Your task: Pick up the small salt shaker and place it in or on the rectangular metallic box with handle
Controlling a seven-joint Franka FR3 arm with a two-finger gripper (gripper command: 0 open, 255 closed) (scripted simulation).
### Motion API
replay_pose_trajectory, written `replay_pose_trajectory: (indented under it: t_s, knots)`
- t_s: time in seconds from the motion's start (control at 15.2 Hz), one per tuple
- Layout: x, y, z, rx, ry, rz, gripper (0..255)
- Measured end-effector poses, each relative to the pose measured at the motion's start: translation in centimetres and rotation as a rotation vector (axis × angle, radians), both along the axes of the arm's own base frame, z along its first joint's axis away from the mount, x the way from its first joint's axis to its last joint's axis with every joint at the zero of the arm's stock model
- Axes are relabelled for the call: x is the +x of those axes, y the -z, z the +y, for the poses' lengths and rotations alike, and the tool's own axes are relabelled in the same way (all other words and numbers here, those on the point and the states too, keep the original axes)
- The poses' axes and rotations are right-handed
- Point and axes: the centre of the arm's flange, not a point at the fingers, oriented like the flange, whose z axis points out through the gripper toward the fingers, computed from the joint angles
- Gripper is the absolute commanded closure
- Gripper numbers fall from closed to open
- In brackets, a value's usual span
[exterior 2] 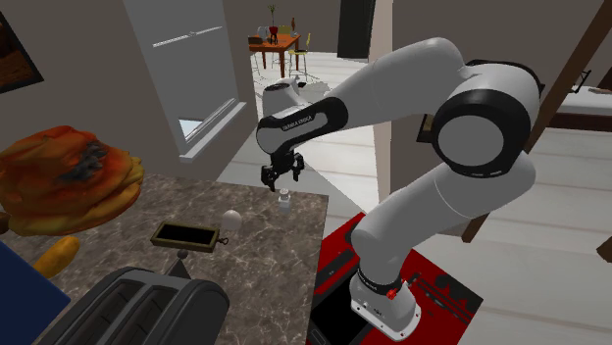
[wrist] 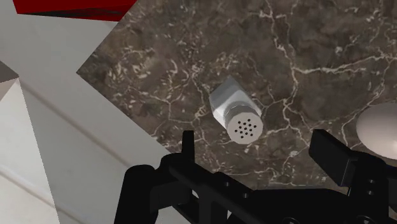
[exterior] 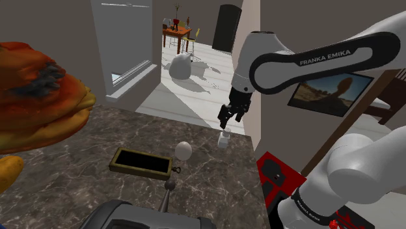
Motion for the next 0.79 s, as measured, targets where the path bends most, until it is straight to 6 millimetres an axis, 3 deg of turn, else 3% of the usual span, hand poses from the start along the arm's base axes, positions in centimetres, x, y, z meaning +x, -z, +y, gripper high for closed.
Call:
replay_pose_trajectory:
  t_s: [0.4, 0.79]
  knots:
    - [0.1, 3.3, 0.2, -0.001, 0.0, 0.001, 0]
    - [0.0, 3.6, 0.2, -0.001, 0.0, 0.001, 0]
